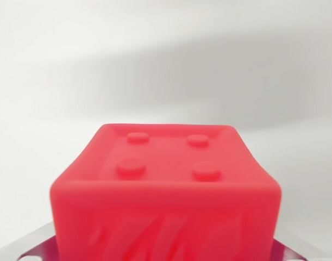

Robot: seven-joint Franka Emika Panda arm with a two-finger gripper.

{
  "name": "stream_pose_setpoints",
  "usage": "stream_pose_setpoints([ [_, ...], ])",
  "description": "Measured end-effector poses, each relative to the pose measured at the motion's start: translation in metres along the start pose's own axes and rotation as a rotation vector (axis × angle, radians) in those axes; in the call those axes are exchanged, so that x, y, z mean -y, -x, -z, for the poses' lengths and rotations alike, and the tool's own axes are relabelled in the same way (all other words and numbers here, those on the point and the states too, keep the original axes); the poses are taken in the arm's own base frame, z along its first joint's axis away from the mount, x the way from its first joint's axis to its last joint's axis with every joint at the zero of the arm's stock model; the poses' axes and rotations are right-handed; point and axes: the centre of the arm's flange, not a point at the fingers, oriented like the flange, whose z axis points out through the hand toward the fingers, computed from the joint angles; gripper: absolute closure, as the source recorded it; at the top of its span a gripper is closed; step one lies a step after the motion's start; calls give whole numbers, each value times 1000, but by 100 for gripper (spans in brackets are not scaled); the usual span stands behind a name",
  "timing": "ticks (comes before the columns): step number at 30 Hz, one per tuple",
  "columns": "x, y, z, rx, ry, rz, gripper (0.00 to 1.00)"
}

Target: Destack cube

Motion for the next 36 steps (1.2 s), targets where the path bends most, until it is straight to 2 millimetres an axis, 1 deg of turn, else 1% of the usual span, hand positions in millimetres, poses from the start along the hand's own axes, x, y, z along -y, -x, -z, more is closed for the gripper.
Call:
stream_pose_setpoints([
  [36,59,-22,-29,1,-1,73,100],
])
